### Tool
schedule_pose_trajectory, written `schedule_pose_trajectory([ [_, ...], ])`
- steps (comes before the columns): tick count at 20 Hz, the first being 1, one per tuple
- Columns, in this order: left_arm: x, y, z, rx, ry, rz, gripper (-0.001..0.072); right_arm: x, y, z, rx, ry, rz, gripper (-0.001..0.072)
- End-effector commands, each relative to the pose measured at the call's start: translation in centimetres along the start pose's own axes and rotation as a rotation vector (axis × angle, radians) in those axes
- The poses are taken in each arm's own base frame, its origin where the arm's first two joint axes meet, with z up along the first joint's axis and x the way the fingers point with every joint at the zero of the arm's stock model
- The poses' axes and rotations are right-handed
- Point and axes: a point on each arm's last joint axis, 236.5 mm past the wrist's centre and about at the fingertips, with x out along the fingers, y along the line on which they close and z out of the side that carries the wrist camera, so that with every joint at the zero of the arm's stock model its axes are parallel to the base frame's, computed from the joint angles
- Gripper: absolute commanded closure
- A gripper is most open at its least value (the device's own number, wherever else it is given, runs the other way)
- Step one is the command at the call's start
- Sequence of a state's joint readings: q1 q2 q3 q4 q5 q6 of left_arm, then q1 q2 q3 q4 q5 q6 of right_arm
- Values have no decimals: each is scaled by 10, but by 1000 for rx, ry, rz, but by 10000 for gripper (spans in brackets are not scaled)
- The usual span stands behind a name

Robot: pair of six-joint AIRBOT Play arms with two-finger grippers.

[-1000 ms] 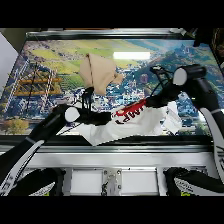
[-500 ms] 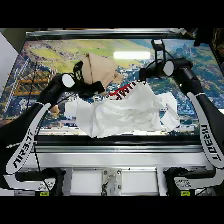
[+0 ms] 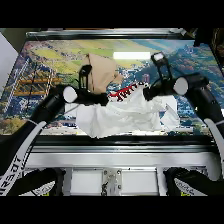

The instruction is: Fold the clothes and pants, and hang the long-sleeved shirts on hangers.

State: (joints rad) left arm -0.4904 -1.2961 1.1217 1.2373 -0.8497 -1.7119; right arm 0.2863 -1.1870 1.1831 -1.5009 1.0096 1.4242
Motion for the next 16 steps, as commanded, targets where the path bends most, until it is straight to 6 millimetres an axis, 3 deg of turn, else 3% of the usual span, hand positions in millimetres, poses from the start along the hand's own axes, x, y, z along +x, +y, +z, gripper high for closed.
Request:
schedule_pose_trajectory([
  [1, 22, -27, -49, 131, 34, 21, 93, 14, 24, -80, -21, 145, 3, 96],
  [3, 36, -34, -66, 169, 70, 43, 93, 32, 25, -107, 4, 203, -19, 96],
  [5, 48, -33, -77, 162, 103, 55, 93, 48, 25, -110, 52, 190, -25, 96],
  [11, 62, -26, -85, 137, 136, 75, 93, 88, 22, -94, 136, 118, -37, 98],
  [16, 62, -29, -77, 137, 108, 65, 93, 80, 1, -60, 211, 11, -118, 99],
])
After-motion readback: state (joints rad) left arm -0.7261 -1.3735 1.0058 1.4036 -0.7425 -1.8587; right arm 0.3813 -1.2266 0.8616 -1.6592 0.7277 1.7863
